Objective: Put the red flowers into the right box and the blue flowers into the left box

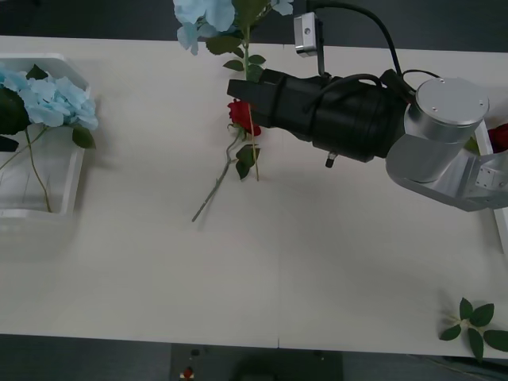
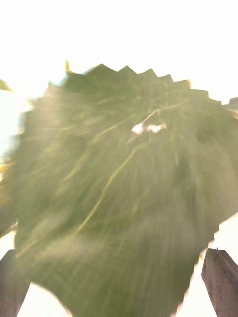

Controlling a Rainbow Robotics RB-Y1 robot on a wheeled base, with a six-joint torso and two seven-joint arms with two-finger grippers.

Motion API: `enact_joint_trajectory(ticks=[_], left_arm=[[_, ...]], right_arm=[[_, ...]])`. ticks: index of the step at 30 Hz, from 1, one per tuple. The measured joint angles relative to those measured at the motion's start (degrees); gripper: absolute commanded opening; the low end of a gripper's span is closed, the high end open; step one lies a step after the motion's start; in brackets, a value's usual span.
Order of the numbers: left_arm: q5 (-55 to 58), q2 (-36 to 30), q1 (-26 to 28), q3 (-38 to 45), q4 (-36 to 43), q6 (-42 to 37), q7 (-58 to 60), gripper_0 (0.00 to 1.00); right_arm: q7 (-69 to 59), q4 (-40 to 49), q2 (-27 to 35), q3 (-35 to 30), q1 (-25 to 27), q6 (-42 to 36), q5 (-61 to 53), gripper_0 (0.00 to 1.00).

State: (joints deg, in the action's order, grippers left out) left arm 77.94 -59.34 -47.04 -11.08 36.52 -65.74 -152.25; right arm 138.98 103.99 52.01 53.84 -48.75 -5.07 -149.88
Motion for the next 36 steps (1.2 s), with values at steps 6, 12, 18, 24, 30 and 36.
enact_joint_trajectory(ticks=[6, 12, 18, 24, 30, 36], left_arm=[[-6.0, -4.1, -3.2, 5.9, 0.5, -8.6, -0.7, 1.0], [-16.1, -5.6, -4.1, 14.9, 10.2, -18.6, -0.7, 1.0], [-12.8, -5.6, -4.1, 19.5, 16.3, -26.5, 1.5, 1.0], [-0.3, -3.8, -4.1, 16.9, 17.3, -29.3, 19.5, 1.0], [15.3, 1.9, -3.5, 16.8, 17.3, -31.3, 21.5, 1.0], [30.9, 7.7, -0.8, 15.9, 17.3, -31.5, 27.3, 1.0]], right_arm=[[0.0, 0.0, 0.0, -0.5, 0.7, 1.2, -1.2, 0.0], [0.0, -1.4, 0.0, -0.5, 0.7, 1.1, -1.2, 0.0], [0.3, -2.2, -0.1, -0.5, 0.7, 1.1, -2.9, 0.0], [9.6, -2.6, -0.1, -1.0, 0.7, 0.1, -4.8, 0.0], [9.5, -3.0, 0.0, -2.4, 0.7, -0.1, -4.8, 0.0], [9.4, -3.0, 0.0, -2.4, 0.7, 0.1, -4.8, 0.0]])
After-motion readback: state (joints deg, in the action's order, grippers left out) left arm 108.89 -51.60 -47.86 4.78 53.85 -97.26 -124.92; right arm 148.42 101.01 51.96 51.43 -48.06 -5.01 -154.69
